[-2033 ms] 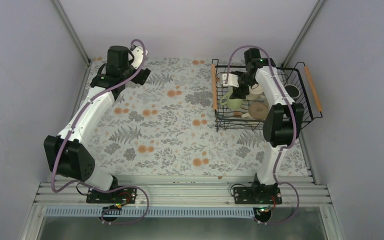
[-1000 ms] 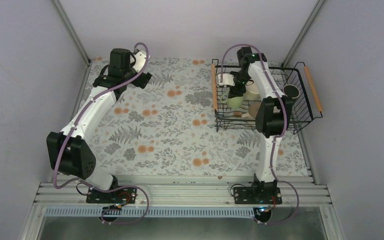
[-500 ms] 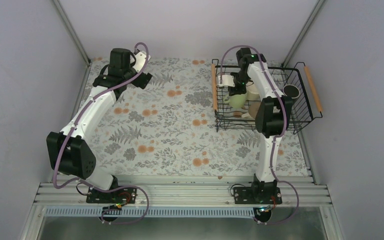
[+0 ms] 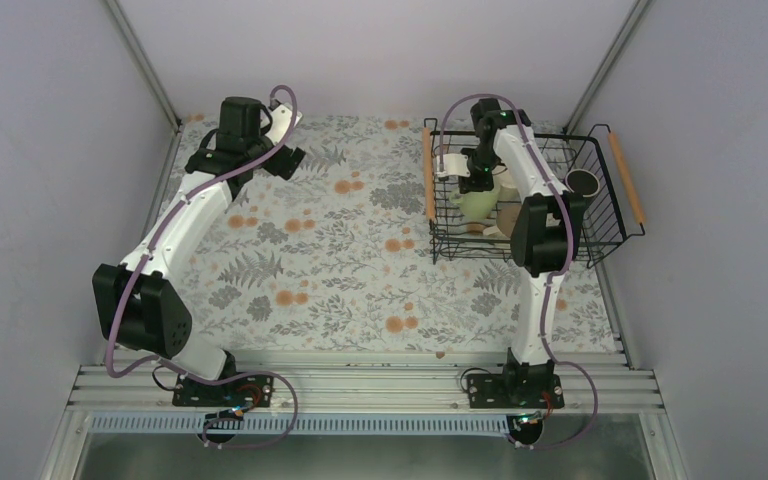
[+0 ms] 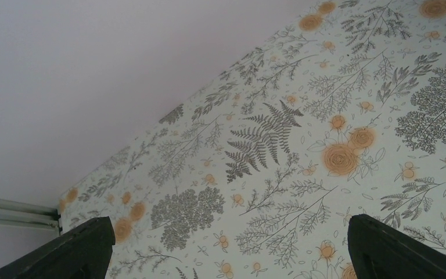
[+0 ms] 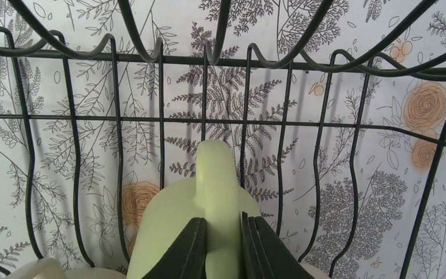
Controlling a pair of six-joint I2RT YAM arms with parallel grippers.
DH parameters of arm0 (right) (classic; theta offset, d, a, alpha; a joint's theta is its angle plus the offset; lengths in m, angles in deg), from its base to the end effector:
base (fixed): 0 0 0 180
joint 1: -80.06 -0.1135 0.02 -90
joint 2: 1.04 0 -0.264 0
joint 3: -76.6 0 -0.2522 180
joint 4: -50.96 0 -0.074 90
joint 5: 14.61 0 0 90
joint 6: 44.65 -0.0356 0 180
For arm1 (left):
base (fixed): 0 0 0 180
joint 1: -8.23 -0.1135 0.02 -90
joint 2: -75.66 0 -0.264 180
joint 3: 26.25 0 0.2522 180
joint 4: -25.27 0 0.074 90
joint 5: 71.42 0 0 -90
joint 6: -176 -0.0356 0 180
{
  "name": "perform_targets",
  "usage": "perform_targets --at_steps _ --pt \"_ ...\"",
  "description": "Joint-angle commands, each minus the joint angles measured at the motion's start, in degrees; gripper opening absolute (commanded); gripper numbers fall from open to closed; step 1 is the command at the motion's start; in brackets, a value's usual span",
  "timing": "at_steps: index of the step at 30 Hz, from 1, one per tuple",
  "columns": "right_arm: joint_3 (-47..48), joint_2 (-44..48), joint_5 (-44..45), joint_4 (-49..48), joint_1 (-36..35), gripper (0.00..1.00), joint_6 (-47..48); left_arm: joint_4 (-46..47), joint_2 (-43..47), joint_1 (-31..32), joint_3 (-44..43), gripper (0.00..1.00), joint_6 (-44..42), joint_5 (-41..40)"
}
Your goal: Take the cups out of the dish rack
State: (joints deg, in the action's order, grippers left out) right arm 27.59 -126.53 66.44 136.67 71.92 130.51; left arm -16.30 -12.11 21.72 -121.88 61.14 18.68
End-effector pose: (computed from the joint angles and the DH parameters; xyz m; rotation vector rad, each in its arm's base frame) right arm 0.4376 0.0682 0.2450 -2.1302 1.9841 0.0230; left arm 0.3410 -0.0819 0.3510 0.7108 2.0411 0.1127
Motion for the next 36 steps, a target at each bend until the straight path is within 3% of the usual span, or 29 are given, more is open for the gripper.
perform_targets --at_steps 1,5,11,17,25,36 --pt "-1.4 0.5 2.6 1.7 -0.5 0.12 -0.9 0.1 -0.1 -0.3 -1.8 1.00 -0.3 1.0" --pt "-0.7 0.7 2.7 1.7 -0.6 0.04 -1.3 0.0 0.0 -0.3 -1.9 1.00 -0.4 1.1" --pt "2.3 1.8 1.1 1.7 -0.4 0.04 -2.4 -0.9 0.1 -0.3 -3.9 1.00 -0.7 3.2" --pt "8.4 5.5 -5.3 1.6 1.3 0.04 -3.6 -1.4 -0.3 -0.1 -9.8 1.00 -0.6 11.3" --pt "8.8 10.4 -9.0 0.2 3.1 0.04 -9.0 -0.4 -5.7 3.2 -20.7 1.00 0.9 22.2" --pt "6.7 21.5 -24.7 -10.5 9.2 0.04 -23.8 28.0 -13.2 6.0 -17.0 1.00 15.7 49.3"
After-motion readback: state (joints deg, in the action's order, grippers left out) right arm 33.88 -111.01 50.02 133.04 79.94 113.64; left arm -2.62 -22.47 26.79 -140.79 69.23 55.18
